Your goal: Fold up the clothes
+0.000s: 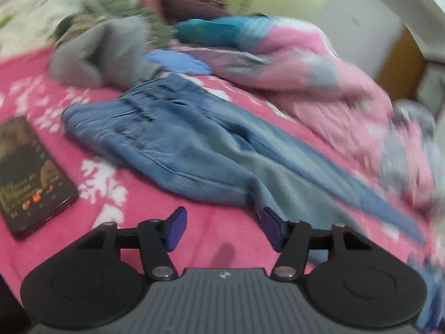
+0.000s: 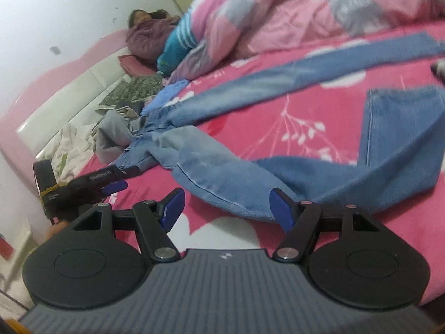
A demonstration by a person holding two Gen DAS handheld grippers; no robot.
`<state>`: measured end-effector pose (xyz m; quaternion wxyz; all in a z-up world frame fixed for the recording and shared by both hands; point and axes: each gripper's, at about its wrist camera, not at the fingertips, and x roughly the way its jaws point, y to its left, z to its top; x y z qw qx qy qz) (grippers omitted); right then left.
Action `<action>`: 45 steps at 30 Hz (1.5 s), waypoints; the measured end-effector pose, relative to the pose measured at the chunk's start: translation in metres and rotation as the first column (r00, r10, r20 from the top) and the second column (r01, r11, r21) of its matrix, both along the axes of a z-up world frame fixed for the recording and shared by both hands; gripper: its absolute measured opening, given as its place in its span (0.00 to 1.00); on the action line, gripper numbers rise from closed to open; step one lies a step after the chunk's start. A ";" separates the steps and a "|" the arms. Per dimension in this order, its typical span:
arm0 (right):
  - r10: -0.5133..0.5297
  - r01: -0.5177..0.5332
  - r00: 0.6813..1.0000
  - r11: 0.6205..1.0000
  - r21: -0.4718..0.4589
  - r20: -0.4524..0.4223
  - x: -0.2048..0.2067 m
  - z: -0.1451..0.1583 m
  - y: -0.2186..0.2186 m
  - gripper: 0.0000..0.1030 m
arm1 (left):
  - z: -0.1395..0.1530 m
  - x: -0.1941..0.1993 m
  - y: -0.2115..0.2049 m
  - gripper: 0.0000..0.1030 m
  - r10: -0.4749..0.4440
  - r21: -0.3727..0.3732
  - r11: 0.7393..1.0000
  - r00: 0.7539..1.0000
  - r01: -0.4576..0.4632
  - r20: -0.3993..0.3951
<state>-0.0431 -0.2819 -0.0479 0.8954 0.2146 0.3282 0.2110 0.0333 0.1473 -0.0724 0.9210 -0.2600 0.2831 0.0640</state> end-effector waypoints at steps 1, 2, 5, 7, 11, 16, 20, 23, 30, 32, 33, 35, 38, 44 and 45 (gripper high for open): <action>-0.008 0.008 1.000 1.000 0.012 -0.015 0.001 -0.002 -0.001 0.65 | -0.004 0.006 0.006 0.50 0.033 -0.034 0.999 0.999 -0.033 -0.007; -0.016 0.016 0.999 1.000 0.022 -0.029 0.001 -0.005 -0.001 0.65 | -0.007 0.010 0.012 0.45 0.065 -0.065 0.996 0.998 -0.066 -0.017; -0.038 0.041 0.997 0.999 0.036 -0.067 0.003 -0.009 -0.003 0.65 | -0.016 0.019 0.025 0.41 0.147 -0.151 0.977 0.989 -0.149 -0.025; -0.046 0.049 0.995 0.998 0.040 -0.084 0.001 -0.009 -0.004 0.65 | -0.020 0.022 0.028 0.41 0.192 -0.188 0.963 0.981 -0.191 -0.015; -0.067 0.072 0.992 0.996 0.043 -0.110 -0.004 -0.008 -0.007 0.65 | -0.025 0.025 0.028 0.23 0.278 -0.214 0.938 0.961 -0.274 -0.010; -0.134 0.139 0.986 0.989 0.044 -0.094 -0.017 -0.001 -0.019 0.65 | -0.014 0.021 0.026 0.04 0.315 -0.170 0.936 0.949 -0.307 0.019; -0.187 0.190 0.980 0.981 0.041 -0.072 -0.024 0.003 -0.030 0.65 | 0.020 0.002 0.027 0.04 0.316 -0.096 0.947 0.944 -0.308 0.090; -0.220 0.223 0.973 0.974 0.035 -0.067 -0.026 0.001 -0.039 0.65 | 0.033 -0.005 0.036 0.04 0.329 -0.067 0.944 0.941 -0.324 0.080; -0.325 0.327 0.943 0.945 0.025 -0.072 -0.030 -0.007 -0.065 0.65 | 0.023 -0.002 0.036 0.21 0.318 0.046 0.948 0.946 -0.316 -0.060; -0.366 0.370 0.927 0.928 0.034 -0.083 -0.033 -0.010 -0.075 0.65 | 0.026 -0.008 0.029 0.36 0.332 0.111 0.939 0.942 -0.325 -0.048; -0.387 0.392 0.918 0.919 0.040 -0.088 -0.034 -0.012 -0.080 0.65 | 0.028 -0.012 0.025 0.44 0.341 0.142 0.932 0.940 -0.333 -0.035; -0.423 0.428 0.902 0.902 0.050 -0.085 -0.036 -0.013 -0.091 0.65 | 0.033 -0.020 0.019 0.51 0.345 0.183 0.924 0.938 -0.336 -0.017; -0.465 0.470 0.882 0.881 0.065 -0.072 -0.037 -0.015 -0.105 0.65 | 0.039 -0.033 0.011 0.51 0.333 0.211 0.921 0.943 -0.327 0.006; -0.520 0.525 0.851 0.848 0.067 -0.076 -0.012 -0.023 -0.132 0.65 | 0.038 -0.031 -0.025 0.56 0.147 0.246 0.959 0.989 -0.142 -0.004; -0.524 0.528 0.849 0.847 0.066 -0.069 -0.006 -0.021 -0.135 0.65 | 0.037 -0.030 -0.032 0.56 0.106 0.258 0.961 0.994 -0.101 -0.006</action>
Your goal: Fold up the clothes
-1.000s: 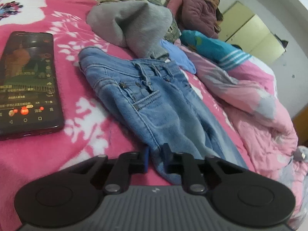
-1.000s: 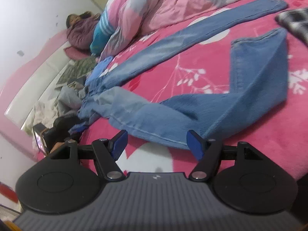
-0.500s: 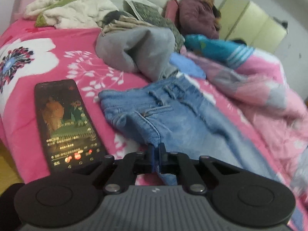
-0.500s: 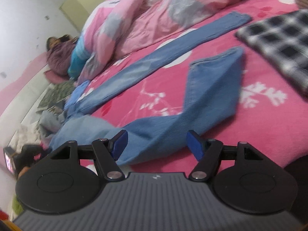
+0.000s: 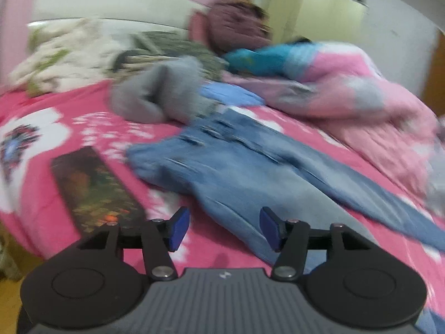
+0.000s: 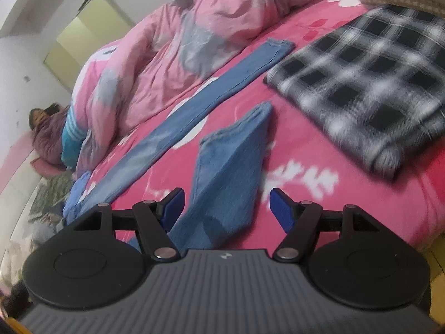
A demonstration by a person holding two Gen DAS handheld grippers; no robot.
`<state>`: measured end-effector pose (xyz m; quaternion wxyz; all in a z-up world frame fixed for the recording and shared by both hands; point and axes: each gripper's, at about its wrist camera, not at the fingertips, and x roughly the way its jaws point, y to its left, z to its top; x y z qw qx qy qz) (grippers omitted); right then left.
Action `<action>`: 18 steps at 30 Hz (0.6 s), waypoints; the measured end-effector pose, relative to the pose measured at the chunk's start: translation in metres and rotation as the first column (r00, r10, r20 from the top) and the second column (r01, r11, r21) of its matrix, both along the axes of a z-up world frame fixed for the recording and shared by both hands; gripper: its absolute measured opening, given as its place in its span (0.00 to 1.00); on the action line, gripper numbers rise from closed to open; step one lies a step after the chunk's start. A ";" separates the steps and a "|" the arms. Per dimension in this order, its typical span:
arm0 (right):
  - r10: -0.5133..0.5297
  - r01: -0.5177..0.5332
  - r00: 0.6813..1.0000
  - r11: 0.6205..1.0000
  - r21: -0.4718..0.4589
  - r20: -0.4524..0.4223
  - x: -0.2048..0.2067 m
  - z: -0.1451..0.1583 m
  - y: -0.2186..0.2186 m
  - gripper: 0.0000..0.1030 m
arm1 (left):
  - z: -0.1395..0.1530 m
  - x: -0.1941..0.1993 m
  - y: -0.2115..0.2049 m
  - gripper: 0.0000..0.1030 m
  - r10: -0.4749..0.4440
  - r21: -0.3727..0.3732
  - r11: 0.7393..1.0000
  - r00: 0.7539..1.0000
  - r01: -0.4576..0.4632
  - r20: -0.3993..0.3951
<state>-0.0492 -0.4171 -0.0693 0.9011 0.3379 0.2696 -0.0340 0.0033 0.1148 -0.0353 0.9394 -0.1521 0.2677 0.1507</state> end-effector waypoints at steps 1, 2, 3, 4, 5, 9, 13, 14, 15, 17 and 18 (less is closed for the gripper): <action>-0.008 0.008 1.000 1.000 -0.006 0.003 0.006 0.002 -0.004 0.66 | 0.000 0.000 -0.010 0.56 -0.051 0.017 0.999 0.999 0.051 0.002; -0.016 0.016 1.000 1.000 -0.004 0.000 0.011 0.003 -0.008 0.67 | 0.000 0.000 -0.019 0.57 -0.103 0.035 0.994 0.995 0.103 0.005; -0.025 0.025 1.000 1.000 0.006 -0.001 0.017 0.003 -0.012 0.68 | 0.001 -0.002 -0.029 0.61 -0.168 0.046 0.985 0.986 0.166 0.020; -0.031 0.031 1.000 0.999 0.020 0.002 0.022 0.002 -0.015 0.71 | 0.001 -0.005 -0.039 0.63 -0.234 0.056 0.971 0.972 0.232 0.037; -0.034 0.034 0.999 0.999 0.034 -0.007 0.030 0.000 -0.019 0.73 | 0.002 -0.008 -0.048 0.66 -0.299 0.067 0.953 0.953 0.296 0.054; 0.004 -0.001 0.999 0.998 0.064 -0.043 0.054 -0.016 -0.023 0.70 | 0.003 -0.024 -0.087 0.74 -0.554 0.127 0.832 0.823 0.540 0.126; 0.010 -0.009 1.000 0.995 0.102 -0.010 0.050 -0.026 -0.018 0.21 | -0.001 -0.041 -0.136 0.86 -0.771 0.199 0.637 0.623 0.745 0.135; 0.004 -0.005 1.000 0.993 0.117 0.014 0.044 -0.026 -0.017 0.14 | -0.004 -0.045 -0.152 0.87 -0.812 0.224 0.583 0.571 0.781 0.119; -0.008 0.003 0.999 0.991 0.137 0.039 0.037 -0.025 -0.016 0.12 | -0.007 -0.049 -0.166 0.87 -0.843 0.250 0.536 0.529 0.806 0.100; -0.046 0.023 0.993 0.980 0.199 0.111 0.017 -0.021 -0.016 0.09 | -0.014 -0.056 -0.192 0.87 -0.880 0.316 0.465 0.472 0.827 0.058; -0.063 0.029 0.987 0.974 0.223 0.148 0.005 -0.016 -0.015 0.09 | -0.018 -0.060 -0.204 0.87 -0.889 0.352 0.441 0.456 0.826 0.044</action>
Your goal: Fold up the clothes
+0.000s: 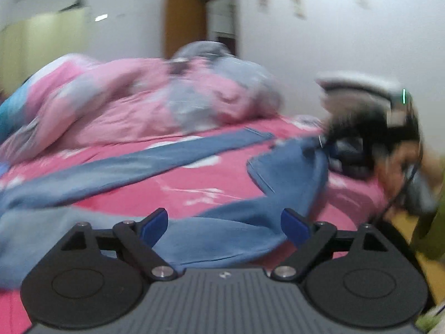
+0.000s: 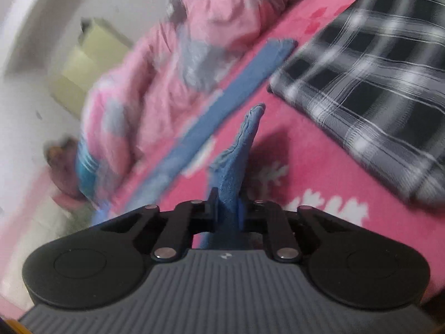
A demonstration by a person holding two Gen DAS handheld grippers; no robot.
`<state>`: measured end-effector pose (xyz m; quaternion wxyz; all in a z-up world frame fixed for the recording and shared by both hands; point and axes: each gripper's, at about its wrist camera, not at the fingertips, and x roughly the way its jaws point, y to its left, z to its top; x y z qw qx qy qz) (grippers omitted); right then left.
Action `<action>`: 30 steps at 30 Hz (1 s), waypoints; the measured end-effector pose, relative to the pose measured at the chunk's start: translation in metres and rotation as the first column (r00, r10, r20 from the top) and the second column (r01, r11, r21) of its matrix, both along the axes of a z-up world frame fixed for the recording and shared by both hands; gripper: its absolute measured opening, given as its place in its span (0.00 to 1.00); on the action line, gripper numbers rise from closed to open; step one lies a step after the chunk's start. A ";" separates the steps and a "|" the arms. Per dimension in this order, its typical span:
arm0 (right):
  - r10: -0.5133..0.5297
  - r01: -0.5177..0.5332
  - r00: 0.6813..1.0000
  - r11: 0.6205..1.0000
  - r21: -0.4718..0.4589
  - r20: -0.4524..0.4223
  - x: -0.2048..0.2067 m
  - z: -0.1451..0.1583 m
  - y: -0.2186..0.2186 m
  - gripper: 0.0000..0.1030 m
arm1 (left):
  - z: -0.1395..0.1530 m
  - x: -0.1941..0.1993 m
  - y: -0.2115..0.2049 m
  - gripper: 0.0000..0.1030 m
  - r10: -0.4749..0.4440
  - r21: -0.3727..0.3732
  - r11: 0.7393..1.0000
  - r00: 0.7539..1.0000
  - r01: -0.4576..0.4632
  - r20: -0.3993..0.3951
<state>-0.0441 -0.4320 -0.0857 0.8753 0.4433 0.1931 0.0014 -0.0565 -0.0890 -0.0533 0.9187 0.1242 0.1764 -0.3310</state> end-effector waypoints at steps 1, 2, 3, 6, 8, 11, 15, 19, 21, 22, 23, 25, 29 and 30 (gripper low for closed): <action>-0.013 0.013 0.999 1.000 0.004 0.040 -0.012 0.007 0.004 0.09 | -0.003 -0.005 -0.008 0.87 -0.011 0.015 1.000 0.999 0.011 0.033; -0.027 0.026 0.996 1.000 0.005 0.079 -0.024 0.015 0.008 0.09 | -0.005 -0.009 -0.015 0.87 -0.022 0.026 0.999 0.998 0.020 0.067; -0.038 0.038 0.993 0.999 -0.001 0.116 -0.035 0.023 0.014 0.09 | -0.007 -0.014 -0.020 0.87 -0.043 0.030 0.999 0.995 0.040 0.093; -0.065 0.073 0.973 0.997 -0.027 0.223 -0.068 0.044 0.032 0.09 | -0.009 -0.026 -0.029 0.86 -0.072 0.040 0.997 0.988 0.067 0.139; -0.080 0.102 0.957 0.993 -0.066 0.278 -0.084 0.055 0.043 0.09 | -0.011 -0.033 -0.031 0.81 -0.066 0.047 0.997 0.984 0.058 0.168; -0.105 0.163 0.930 0.977 -0.140 0.353 -0.105 0.068 0.058 0.09 | -0.008 -0.030 -0.032 0.67 -0.037 0.051 0.998 0.982 0.028 0.187; -0.120 0.204 0.908 0.964 -0.173 0.400 -0.113 0.072 0.056 0.09 | -0.001 -0.014 -0.031 0.28 -0.012 0.029 1.000 0.985 0.007 0.174; -0.143 0.217 0.911 0.964 -0.154 0.387 -0.110 0.066 0.049 0.09 | 0.013 -0.010 -0.026 0.07 -0.001 -0.017 1.000 0.982 0.005 0.189; -0.163 0.232 0.914 0.961 -0.150 0.371 -0.108 0.061 0.045 0.09 | 0.023 -0.009 -0.024 0.07 -0.001 -0.025 1.000 0.977 0.006 0.215; -0.169 0.237 0.915 0.960 -0.150 0.366 -0.105 0.060 0.044 0.09 | 0.028 -0.009 -0.023 0.07 0.000 -0.029 1.000 0.974 0.007 0.228; -0.173 0.241 0.916 0.959 -0.150 0.362 -0.102 0.058 0.043 0.09 | 0.035 -0.007 -0.023 0.07 -0.002 -0.028 1.000 0.969 0.009 0.247; -0.180 0.247 0.917 0.957 -0.152 0.356 -0.097 0.055 0.041 0.09 | 0.048 0.001 -0.027 0.07 -0.008 -0.019 1.000 0.958 0.014 0.286; -0.176 0.257 0.916 0.947 -0.192 0.360 -0.081 0.059 0.037 0.10 | 0.072 0.044 -0.050 0.07 -0.014 -0.003 1.000 0.942 0.016 0.336; -0.173 0.257 0.916 0.946 -0.198 0.362 -0.074 0.062 0.034 0.11 | 0.074 0.058 -0.059 0.07 -0.008 -0.001 1.000 0.945 0.009 0.328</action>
